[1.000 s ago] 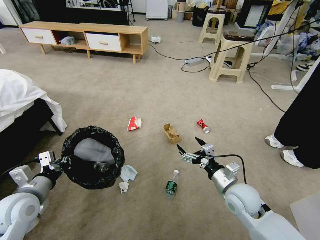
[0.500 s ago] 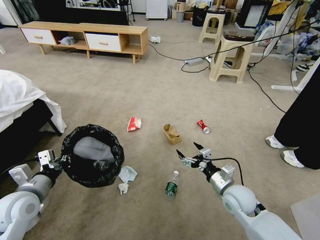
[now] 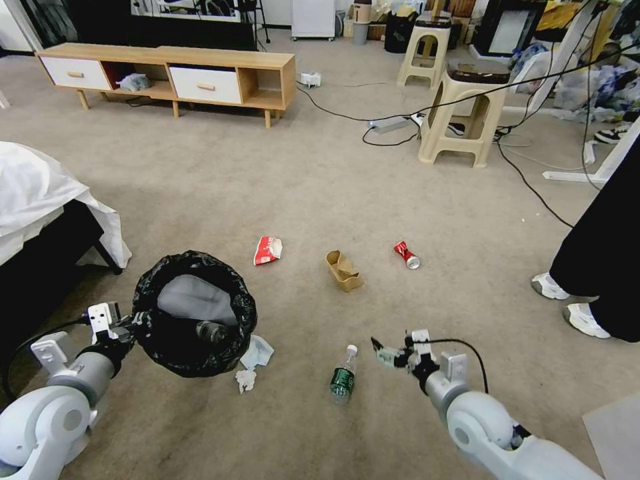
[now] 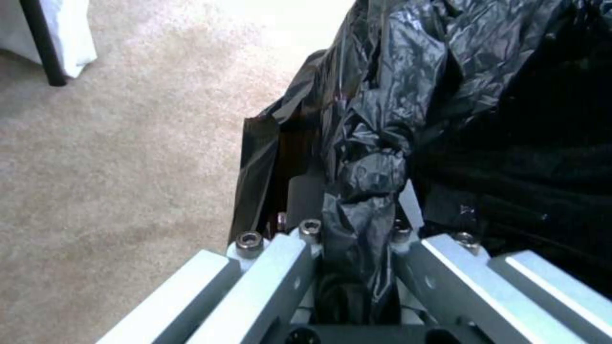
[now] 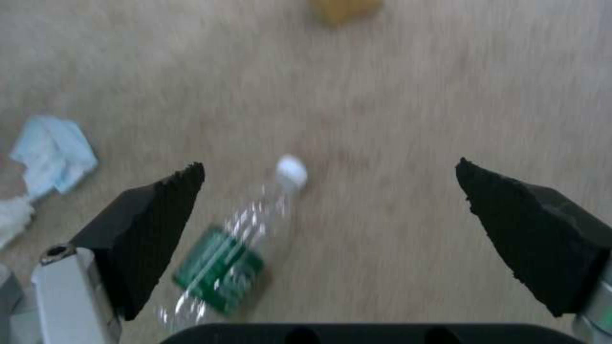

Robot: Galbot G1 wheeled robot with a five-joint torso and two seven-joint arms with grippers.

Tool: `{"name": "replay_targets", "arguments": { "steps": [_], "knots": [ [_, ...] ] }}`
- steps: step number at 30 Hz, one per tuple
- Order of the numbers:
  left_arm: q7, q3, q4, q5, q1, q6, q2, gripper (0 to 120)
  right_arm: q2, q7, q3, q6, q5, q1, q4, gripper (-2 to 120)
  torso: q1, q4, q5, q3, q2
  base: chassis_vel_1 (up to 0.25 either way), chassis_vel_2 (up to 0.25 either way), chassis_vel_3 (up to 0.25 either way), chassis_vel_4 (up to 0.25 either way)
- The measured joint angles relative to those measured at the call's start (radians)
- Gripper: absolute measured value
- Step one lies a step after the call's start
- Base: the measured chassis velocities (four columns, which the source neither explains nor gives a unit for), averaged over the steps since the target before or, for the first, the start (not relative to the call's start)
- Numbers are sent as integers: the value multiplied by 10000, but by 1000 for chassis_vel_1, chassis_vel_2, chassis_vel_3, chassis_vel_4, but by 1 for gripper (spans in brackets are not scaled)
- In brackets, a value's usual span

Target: Pick up the trash bin, then pick up the garbage from the floor and place it into the trash bin.

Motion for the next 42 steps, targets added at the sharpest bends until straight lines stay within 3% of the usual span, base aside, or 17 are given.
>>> {"name": "replay_targets", "arguments": {
  "steps": [4,29,34,36,42],
  "knots": [
    [77,87,76,55,-27,-41,-56,1,191,834,-488,-515,631,261,-4,100,0,2,1,0,0,0,0,0,0],
    [262,160,221,176,-20,-119,-167,1,352,1443,-1324,-991,1196,1010,-121,100,0,2,1,0,0,0,0,0,0],
    [302,217,303,248,-36,-158,-260,1,563,1950,-1889,-1199,1930,1669,-257,100,0,2,0,0,0,0,0,0,0],
    [304,245,365,255,-84,-178,-319,1,1058,2821,-2331,-1300,3219,2337,-634,100,1,0,0,0,0,0,0,0,0],
    [307,243,525,238,-116,-193,-297,1,1811,3811,-2435,-1317,4520,2673,-1216,100,0,1,0,0,0,0,0,0,0]
  ]
}}
